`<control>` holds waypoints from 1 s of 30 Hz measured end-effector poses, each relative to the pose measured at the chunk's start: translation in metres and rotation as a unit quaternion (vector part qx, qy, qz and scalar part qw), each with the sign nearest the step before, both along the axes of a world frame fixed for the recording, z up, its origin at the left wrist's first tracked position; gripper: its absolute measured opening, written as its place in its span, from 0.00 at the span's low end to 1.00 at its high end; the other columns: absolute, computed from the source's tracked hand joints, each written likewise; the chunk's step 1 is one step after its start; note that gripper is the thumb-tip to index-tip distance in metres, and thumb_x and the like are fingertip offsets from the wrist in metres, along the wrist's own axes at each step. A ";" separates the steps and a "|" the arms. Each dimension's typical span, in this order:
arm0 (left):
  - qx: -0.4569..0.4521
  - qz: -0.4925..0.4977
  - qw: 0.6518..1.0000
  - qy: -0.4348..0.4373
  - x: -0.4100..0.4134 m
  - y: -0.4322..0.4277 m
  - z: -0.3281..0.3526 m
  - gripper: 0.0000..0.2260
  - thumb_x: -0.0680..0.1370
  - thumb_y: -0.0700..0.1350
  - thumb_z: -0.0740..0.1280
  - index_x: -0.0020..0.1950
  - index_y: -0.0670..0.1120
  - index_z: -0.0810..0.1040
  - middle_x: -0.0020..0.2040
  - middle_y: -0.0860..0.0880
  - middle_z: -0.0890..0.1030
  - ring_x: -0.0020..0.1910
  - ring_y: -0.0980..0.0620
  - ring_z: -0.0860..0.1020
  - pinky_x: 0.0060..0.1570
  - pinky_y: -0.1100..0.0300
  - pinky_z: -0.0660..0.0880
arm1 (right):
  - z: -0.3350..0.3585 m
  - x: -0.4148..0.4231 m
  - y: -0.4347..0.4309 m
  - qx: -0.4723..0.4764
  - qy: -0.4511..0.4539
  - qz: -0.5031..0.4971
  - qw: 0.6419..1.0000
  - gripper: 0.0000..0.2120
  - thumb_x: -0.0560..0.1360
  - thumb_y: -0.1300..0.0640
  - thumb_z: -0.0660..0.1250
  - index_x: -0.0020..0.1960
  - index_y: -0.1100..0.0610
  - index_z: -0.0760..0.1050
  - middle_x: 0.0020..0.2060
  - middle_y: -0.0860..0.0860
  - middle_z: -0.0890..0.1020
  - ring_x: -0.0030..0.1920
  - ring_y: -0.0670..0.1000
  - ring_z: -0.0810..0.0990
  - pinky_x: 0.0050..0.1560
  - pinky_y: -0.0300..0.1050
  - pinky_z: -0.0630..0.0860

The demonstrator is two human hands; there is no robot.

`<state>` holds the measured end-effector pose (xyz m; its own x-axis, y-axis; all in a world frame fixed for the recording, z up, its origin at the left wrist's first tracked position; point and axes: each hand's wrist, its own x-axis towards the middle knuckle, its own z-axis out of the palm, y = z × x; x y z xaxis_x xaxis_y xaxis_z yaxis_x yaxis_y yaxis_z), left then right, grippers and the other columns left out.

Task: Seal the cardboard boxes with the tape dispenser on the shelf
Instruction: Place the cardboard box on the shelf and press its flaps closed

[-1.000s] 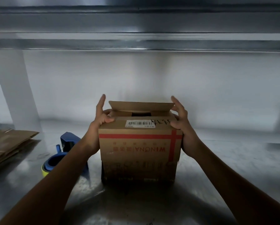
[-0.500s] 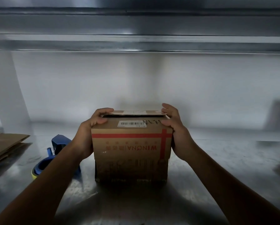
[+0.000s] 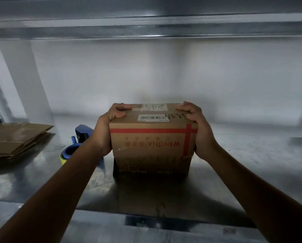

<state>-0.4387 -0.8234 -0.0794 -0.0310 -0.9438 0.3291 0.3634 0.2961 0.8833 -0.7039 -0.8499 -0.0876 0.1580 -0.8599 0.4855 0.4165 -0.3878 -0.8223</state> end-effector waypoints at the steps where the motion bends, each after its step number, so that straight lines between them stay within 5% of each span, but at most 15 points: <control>1: 0.004 -0.001 1.000 0.000 0.001 0.002 -0.001 0.13 0.72 0.45 0.65 0.54 0.47 0.81 0.55 0.52 0.85 0.52 0.47 0.84 0.47 0.53 0.82 | -0.001 0.001 0.002 0.004 -0.007 0.010 1.000 0.16 0.73 0.54 0.61 0.55 0.57 0.81 0.70 0.51 0.70 0.68 0.52 0.76 0.58 0.46 0.77; 9: 0.014 0.016 1.000 0.023 -0.007 -0.019 0.004 0.11 0.76 0.42 0.61 0.54 0.46 0.78 0.59 0.43 0.81 0.54 0.41 0.80 0.52 0.50 0.79 | -0.002 0.010 -0.020 0.026 -0.014 -0.006 1.000 0.13 0.82 0.58 0.56 0.57 0.57 0.78 0.74 0.56 0.68 0.68 0.60 0.75 0.57 0.50 0.78; 16: -0.003 0.031 0.999 0.028 -0.011 -0.034 -0.003 0.13 0.80 0.38 0.54 0.58 0.46 0.76 0.55 0.45 0.81 0.51 0.45 0.80 0.50 0.53 0.77 | 0.002 0.012 -0.030 -0.016 0.014 -0.007 1.000 0.15 0.74 0.52 0.59 0.56 0.55 0.77 0.72 0.55 0.67 0.64 0.51 0.77 0.52 0.43 0.78; 21: 0.008 0.025 1.000 0.017 -0.008 -0.029 0.000 0.12 0.76 0.42 0.60 0.58 0.46 0.77 0.58 0.44 0.81 0.52 0.44 0.81 0.51 0.52 0.78 | -0.005 0.010 -0.024 -0.022 -0.004 0.002 1.000 0.14 0.77 0.54 0.59 0.58 0.56 0.77 0.70 0.50 0.69 0.60 0.46 0.80 0.50 0.41 0.79; 26: 0.022 0.018 0.999 -0.016 0.005 -0.016 -0.007 0.19 0.71 0.43 0.62 0.61 0.48 0.78 0.61 0.44 0.82 0.55 0.43 0.82 0.52 0.51 0.79 | -0.024 0.014 -0.011 -0.059 0.005 -0.017 0.998 0.19 0.73 0.57 0.56 0.61 0.58 0.73 0.70 0.50 0.67 0.71 0.50 0.71 0.55 0.42 0.78; 30: 0.010 0.021 1.000 0.003 -0.007 -0.003 -0.015 0.20 0.72 0.41 0.61 0.64 0.49 0.75 0.59 0.45 0.83 0.55 0.43 0.82 0.50 0.52 0.81 | -0.025 0.004 -0.004 -0.072 0.022 -0.005 0.997 0.19 0.71 0.59 0.55 0.59 0.57 0.76 0.72 0.51 0.65 0.70 0.45 0.70 0.55 0.39 0.78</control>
<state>-0.4460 -0.8259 -0.0948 0.0111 -0.9505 0.3105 0.3560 0.2939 0.8871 -0.6995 -0.8535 -0.1122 0.1733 -0.7837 0.5965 0.3760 -0.5072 -0.7755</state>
